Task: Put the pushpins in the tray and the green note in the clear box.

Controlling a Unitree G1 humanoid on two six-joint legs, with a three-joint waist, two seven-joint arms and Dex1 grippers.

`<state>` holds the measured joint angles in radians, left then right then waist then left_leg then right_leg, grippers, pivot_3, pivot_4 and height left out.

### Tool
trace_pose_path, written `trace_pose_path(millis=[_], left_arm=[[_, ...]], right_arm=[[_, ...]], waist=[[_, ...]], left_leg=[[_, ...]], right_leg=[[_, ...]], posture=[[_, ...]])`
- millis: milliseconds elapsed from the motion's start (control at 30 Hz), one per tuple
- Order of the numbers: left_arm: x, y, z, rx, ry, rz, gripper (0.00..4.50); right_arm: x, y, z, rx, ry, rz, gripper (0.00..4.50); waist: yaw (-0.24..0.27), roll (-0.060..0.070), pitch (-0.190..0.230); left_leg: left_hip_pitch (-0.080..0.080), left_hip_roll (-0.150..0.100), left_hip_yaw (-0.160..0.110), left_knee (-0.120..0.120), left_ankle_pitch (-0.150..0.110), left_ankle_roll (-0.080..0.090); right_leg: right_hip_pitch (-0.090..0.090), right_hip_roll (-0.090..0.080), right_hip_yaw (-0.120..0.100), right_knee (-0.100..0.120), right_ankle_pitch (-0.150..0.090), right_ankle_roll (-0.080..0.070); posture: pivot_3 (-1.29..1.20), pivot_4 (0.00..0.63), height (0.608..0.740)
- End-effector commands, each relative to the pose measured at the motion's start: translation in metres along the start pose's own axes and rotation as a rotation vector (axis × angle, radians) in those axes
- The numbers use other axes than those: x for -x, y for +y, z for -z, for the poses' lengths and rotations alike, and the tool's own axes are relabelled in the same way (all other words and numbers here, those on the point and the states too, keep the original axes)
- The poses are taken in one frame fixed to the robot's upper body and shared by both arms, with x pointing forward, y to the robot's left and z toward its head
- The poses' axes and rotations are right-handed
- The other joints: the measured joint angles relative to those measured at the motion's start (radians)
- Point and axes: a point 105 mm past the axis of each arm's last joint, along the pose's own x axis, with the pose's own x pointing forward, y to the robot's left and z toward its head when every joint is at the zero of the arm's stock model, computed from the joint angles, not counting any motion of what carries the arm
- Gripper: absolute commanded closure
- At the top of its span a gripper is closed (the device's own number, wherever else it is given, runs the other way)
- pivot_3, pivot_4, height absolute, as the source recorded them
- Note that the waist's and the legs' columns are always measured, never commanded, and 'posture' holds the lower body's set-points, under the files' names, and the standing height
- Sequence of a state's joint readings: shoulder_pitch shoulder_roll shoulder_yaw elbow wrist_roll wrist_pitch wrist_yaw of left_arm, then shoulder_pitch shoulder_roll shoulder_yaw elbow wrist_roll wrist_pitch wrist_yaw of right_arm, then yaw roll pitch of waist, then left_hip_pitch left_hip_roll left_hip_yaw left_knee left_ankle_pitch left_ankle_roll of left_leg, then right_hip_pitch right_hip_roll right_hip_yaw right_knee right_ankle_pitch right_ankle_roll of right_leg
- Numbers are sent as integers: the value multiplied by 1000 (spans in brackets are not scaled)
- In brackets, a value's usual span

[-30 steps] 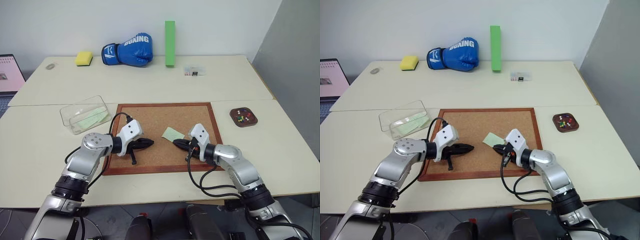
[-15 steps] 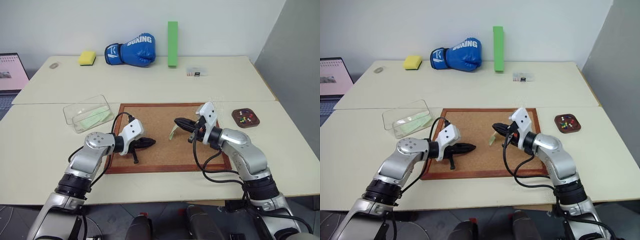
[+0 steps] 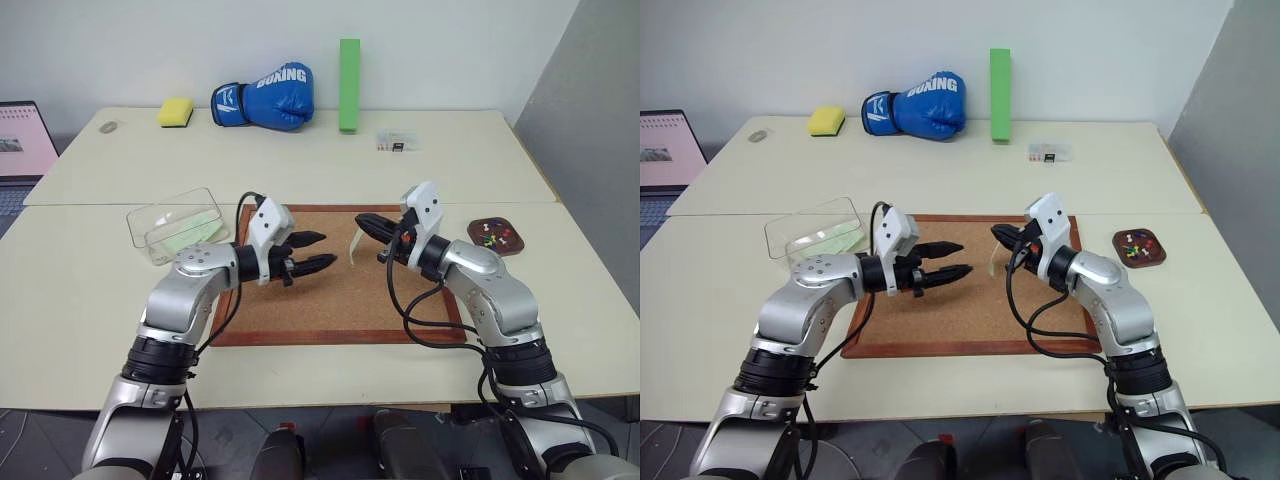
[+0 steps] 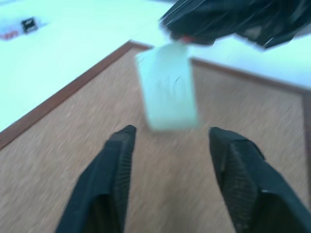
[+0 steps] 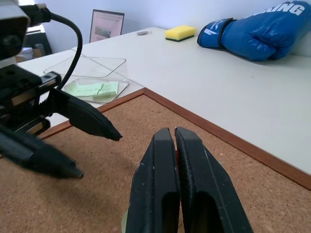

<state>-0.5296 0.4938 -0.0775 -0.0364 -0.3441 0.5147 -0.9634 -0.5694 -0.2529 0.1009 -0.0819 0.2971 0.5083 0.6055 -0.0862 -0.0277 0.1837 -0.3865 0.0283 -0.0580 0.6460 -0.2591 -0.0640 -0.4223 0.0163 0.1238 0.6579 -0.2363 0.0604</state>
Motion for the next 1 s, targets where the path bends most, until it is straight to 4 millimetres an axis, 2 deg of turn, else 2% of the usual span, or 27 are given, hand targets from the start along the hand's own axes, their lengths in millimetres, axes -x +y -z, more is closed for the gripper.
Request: trace_pose_path(millis=[33, 133, 400, 667, 700, 1000], left_arm=[[-6, -8, -14, -33, -38, -9, 929], [-12, -6, -15, -35, -48, -49, 409], [-29, 0, -12, -45, -41, -124, 409], [-33, 4, -10, -69, -19, -136, 409], [-32, 5, -8, -67, -12, -135, 755], [-30, 6, -2, -62, 17, -128, 2307]], right_arm=[[-3, -1, -16, 35, -43, 11, 4500], [-5, 2, -18, 36, -50, 6, 4500], [-10, 12, -22, 32, -68, -15, 4500], [-11, 19, -26, 33, -80, -35, 4500], [-11, 20, -27, 33, -82, -36, 4500], [-13, 25, -35, 30, -107, -54, 4500]], waist=[[0, 0, 0], [0, 0, 0], [0, 0, 0], [-1, 0, 0], [0, 0, 0], [0, 0, 0]], left_leg=[[0, 0, 0, 0, 0, 0], [1, 0, 0, 0, 0, 0], [1, 0, 0, 0, 0, 0], [1, 0, 0, 0, 0, 0], [1, 0, 0, 0, 0, 0], [1, 0, 0, 0, 0, 0]], right_leg=[[0, 0, 0, 0, 0, 0], [0, 0, 0, 1, 0, 0], [0, 0, 0, 0, 0, 0], [0, 0, 0, 1, 0, 0], [0, 0, 0, 1, 0, 0], [0, 0, 0, 0, 0, 0]], posture=[[0, 150, 740], [0, 150, 740], [0, 150, 740], [0, 150, 740], [0, 150, 740], [0, 150, 740]])
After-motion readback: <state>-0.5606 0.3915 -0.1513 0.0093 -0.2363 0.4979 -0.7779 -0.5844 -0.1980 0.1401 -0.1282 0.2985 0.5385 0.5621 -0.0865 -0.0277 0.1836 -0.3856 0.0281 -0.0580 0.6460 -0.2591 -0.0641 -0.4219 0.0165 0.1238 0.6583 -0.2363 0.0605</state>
